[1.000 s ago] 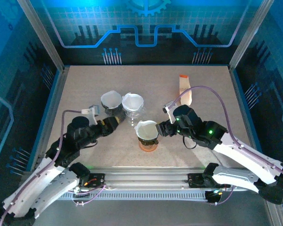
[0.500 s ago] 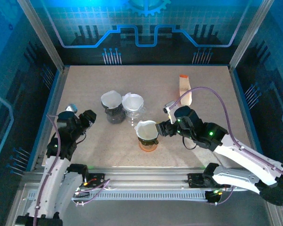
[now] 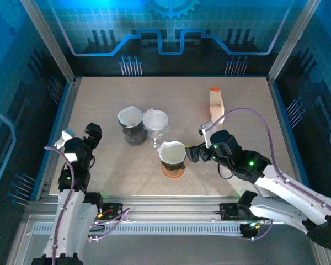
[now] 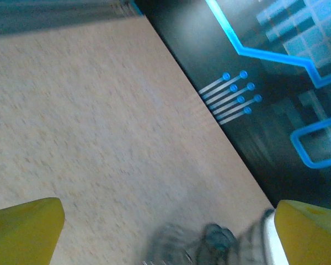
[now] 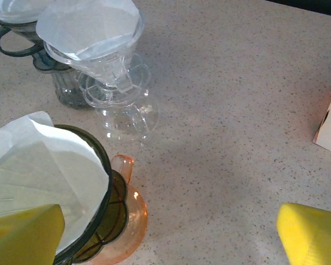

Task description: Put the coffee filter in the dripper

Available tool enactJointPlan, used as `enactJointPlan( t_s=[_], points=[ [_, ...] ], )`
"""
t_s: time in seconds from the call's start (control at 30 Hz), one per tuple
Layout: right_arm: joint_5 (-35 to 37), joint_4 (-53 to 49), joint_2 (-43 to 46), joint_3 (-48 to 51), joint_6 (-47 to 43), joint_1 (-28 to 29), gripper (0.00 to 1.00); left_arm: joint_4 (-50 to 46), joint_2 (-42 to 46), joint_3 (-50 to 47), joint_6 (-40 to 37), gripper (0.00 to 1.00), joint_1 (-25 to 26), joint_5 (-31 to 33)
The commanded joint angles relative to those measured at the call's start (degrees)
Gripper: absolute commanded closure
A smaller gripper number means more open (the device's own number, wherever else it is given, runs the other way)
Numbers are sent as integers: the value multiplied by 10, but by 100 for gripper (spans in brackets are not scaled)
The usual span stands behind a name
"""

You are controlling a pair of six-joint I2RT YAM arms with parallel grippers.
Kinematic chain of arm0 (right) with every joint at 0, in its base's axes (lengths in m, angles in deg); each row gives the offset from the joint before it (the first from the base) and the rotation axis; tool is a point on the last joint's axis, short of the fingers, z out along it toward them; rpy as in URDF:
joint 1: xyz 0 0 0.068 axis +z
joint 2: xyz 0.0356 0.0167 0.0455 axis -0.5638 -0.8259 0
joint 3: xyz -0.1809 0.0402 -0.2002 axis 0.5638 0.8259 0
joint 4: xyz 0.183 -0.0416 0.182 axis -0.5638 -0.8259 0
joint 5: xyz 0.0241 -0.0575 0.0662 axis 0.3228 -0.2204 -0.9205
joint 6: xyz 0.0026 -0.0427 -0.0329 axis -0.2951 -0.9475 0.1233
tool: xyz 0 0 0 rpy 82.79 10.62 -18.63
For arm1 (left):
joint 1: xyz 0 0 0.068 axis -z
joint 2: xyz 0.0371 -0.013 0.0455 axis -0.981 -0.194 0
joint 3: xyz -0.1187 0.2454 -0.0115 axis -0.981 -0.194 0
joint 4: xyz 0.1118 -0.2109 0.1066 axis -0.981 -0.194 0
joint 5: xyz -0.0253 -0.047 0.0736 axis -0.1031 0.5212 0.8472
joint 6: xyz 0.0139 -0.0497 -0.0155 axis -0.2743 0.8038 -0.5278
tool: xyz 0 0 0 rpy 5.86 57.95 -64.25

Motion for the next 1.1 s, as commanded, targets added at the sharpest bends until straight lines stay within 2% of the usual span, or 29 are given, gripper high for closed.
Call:
enactJointPlan(
  t_s=[0.0,0.1,0.33,0.47,0.67,0.83,1.0,1.07],
  points=[
    [14,36,10,11,0,-9,0,91,-26,-4,-91,1,-6,62],
    [13,50,14,19,-2,-10,0,113,-87,13,-130,1,-5,50],
    [8,65,23,39,-6,-13,0,173,-214,24,-262,1,-6,131],
    [4,70,26,49,-11,-16,0,216,-267,21,-314,1,-6,119],
    [6,77,29,59,-19,-22,0,306,-298,-5,-382,1,-6,101],
    [3,83,32,66,-21,-26,0,322,-336,-7,-403,1,-6,77],
    [-2,82,32,65,-23,-31,0,395,-380,-27,-390,1,2,76],
    [-1,82,31,67,-23,-33,0,426,-399,-33,-399,1,21,85]
  ],
)
